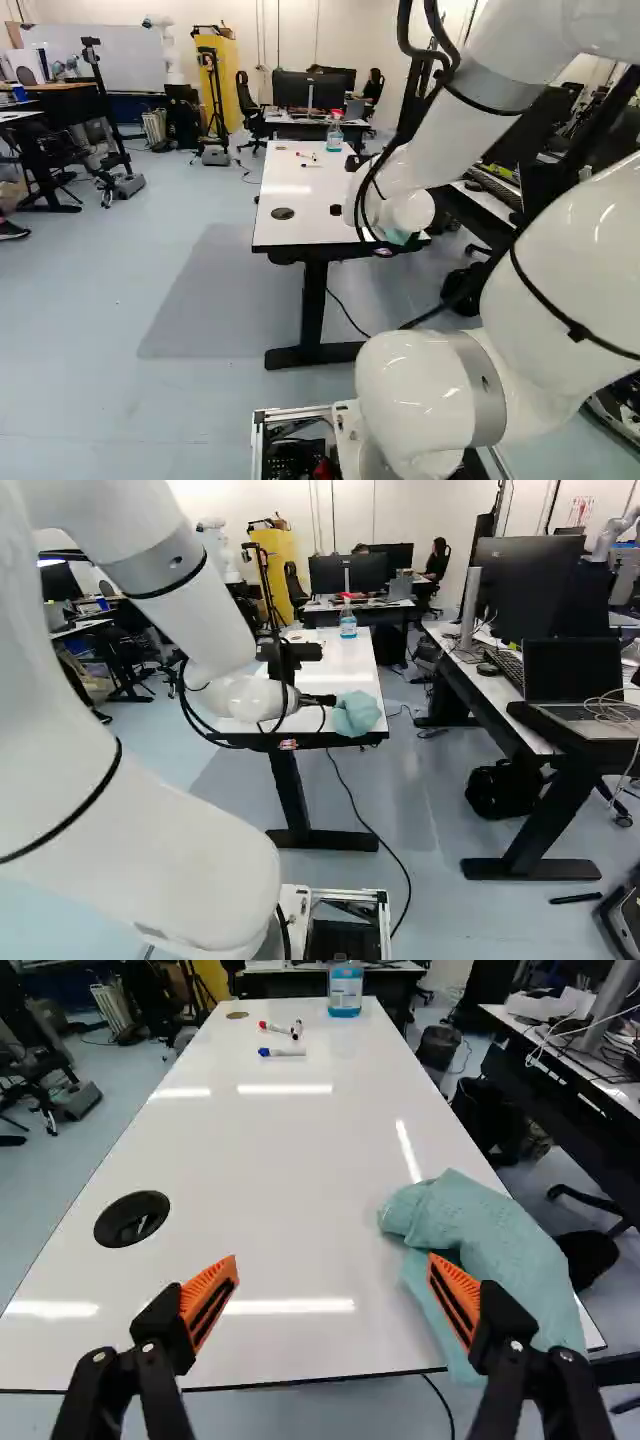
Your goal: Clean the table with the green towel
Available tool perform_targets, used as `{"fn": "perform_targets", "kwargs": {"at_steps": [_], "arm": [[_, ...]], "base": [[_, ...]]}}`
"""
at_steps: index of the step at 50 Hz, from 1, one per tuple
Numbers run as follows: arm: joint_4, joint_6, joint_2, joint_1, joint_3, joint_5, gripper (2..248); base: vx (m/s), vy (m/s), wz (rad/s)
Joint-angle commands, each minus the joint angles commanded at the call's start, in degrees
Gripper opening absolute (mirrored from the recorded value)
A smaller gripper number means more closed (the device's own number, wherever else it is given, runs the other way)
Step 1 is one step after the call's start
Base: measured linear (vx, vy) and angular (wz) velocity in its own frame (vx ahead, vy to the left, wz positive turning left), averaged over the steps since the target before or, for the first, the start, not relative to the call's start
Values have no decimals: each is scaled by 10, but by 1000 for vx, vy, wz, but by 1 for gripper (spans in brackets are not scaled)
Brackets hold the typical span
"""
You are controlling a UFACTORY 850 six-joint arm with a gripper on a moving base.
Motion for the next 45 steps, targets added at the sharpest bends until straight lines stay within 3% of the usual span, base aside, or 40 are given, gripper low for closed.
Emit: {"fn": "perform_targets", "kwargs": {"at_steps": [23, 45], "arm": [[3, 0, 31, 22, 68, 93, 247], [5, 0, 50, 35, 109, 149, 247]], "base": [[0, 0, 0], [0, 0, 0]]}}
